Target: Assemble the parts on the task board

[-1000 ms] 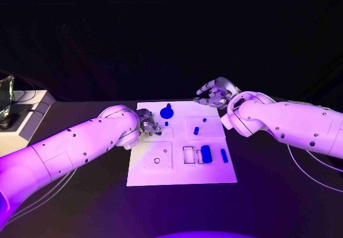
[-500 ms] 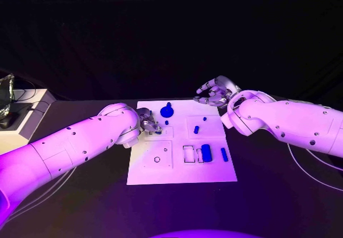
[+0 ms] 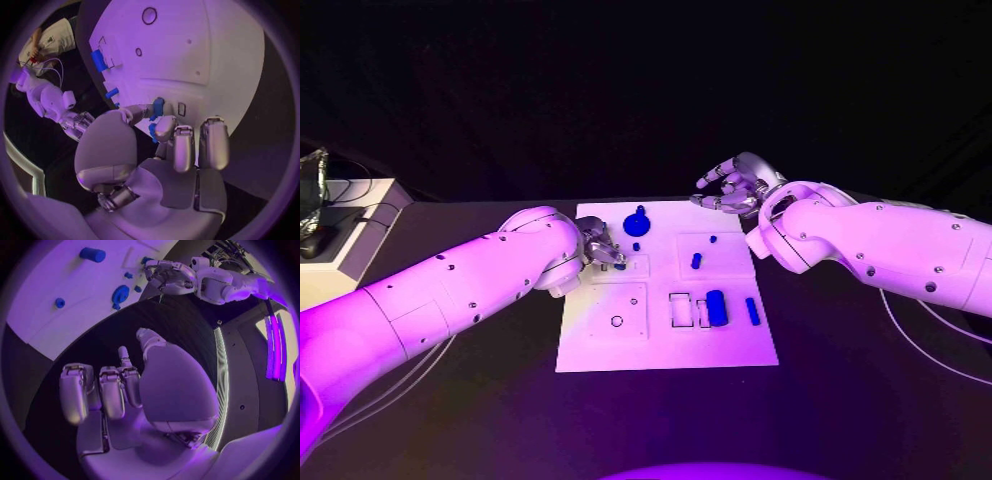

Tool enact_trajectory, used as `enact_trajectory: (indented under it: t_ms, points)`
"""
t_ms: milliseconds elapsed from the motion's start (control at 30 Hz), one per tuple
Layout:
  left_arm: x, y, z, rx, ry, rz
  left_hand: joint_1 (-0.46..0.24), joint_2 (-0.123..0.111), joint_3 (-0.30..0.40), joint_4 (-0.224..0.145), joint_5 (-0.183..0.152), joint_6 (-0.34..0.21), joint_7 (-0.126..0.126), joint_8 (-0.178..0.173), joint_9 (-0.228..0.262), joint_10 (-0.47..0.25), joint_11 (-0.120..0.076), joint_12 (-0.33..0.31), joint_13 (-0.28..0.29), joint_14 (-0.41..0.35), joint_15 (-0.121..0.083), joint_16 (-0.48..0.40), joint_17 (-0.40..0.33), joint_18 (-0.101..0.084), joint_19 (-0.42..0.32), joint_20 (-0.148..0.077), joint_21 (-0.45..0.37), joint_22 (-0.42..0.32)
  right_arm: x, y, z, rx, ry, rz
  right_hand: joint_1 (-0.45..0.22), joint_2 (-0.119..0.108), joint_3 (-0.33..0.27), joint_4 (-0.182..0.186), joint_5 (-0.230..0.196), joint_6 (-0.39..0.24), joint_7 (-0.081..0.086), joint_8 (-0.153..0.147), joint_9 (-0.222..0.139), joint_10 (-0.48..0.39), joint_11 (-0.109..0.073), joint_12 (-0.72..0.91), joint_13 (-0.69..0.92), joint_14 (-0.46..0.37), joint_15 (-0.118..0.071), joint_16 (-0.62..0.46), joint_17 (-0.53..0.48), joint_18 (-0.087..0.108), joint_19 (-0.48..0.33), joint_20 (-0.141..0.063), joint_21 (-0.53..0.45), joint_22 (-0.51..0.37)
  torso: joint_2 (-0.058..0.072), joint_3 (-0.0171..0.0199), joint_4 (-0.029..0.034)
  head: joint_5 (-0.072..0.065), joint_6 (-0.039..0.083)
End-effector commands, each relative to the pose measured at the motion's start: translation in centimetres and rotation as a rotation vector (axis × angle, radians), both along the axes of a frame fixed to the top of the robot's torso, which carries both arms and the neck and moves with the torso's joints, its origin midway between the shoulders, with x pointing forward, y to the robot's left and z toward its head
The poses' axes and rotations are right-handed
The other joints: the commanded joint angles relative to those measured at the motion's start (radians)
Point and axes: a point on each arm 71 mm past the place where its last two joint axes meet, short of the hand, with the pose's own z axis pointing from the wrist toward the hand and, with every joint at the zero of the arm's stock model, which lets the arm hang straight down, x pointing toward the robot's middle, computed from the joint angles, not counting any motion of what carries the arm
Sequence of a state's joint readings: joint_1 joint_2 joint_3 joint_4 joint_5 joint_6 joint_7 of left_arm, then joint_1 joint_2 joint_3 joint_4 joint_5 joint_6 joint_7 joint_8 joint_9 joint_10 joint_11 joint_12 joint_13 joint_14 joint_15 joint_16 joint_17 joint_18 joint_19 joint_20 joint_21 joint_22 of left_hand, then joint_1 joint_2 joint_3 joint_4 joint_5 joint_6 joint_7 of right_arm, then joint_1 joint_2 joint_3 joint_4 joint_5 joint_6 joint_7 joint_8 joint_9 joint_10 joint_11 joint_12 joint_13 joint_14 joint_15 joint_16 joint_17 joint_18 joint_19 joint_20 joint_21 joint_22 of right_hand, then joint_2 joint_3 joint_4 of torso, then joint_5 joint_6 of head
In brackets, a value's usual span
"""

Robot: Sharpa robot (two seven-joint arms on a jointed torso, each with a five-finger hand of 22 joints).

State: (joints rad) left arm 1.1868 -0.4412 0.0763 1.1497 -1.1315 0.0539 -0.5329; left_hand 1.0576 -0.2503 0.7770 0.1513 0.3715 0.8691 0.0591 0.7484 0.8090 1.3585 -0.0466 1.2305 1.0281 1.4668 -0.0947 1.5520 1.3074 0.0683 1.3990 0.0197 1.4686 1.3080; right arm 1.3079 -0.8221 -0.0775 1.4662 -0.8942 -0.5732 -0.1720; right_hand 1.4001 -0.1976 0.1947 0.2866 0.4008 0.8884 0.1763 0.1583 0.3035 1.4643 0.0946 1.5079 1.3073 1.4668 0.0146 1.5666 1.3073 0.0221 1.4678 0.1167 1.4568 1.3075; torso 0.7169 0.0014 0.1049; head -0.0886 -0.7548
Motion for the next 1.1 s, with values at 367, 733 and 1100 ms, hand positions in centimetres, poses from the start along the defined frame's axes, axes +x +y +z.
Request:
enact_trajectory:
  t_ms: [367, 733, 1100]
  points:
    - [-0.13, -0.28, -0.65, 0.009, 0.03, -0.011, -0.019, -0.001, -0.003, -0.022, -0.01, 0.06, -0.047, -0.017, 0.116, -0.004, -0.008, -0.003, -0.001, 0.09, -0.01, -0.006, 0.213, -0.012, 0.005, -0.006, 0.002, 0.013, -0.02, 0.13, -0.01, -0.007, 0.0, 0.015, -0.012, 0.004, 0.0, 0.002, 0.003, 0.003, -0.004, 0.006, 0.001, 0.031, -0.006, -0.002, 0.195, 0.097, -0.002, -0.005, 0.238, 0.01, 0.046, -0.003, -0.009, 0.158, 0.0, 0.0005, -0.0001, -0.002, -0.003]
    - [-0.09, -0.23, -0.7, 0.01, 0.035, -0.01, -0.024, -0.01, -0.102, 0.026, -0.013, 0.073, -0.048, -0.034, 0.126, -0.006, -0.008, -0.001, 0.0, 0.09, -0.011, -0.006, 0.213, -0.012, 0.007, -0.007, 0.001, 0.014, -0.01, 0.1, -0.03, -0.007, -0.001, 0.014, -0.012, 0.004, 0.0, 0.002, 0.003, 0.003, -0.004, 0.006, 0.001, 0.031, -0.006, -0.002, 0.195, 0.097, -0.002, -0.005, 0.238, 0.01, 0.046, -0.003, -0.009, 0.158, -0.001, 0.0, 0.0001, -0.002, -0.004]
    - [-0.11, -0.23, -0.72, 0.01, 0.038, -0.012, -0.009, -0.013, -0.209, 0.074, -0.016, 0.084, -0.047, -0.05, 0.138, -0.007, -0.007, 0.001, 0.0, 0.091, -0.01, -0.005, 0.215, -0.013, 0.009, -0.007, 0.001, 0.018, 0.0, 0.06, -0.04, -0.007, -0.002, 0.013, -0.012, 0.004, 0.0, 0.002, 0.003, 0.003, -0.004, 0.006, 0.001, 0.031, -0.006, -0.002, 0.195, 0.097, -0.002, -0.005, 0.238, 0.01, 0.046, -0.003, -0.009, 0.158, 0.0, -0.0004, -0.0002, -0.003, -0.007]
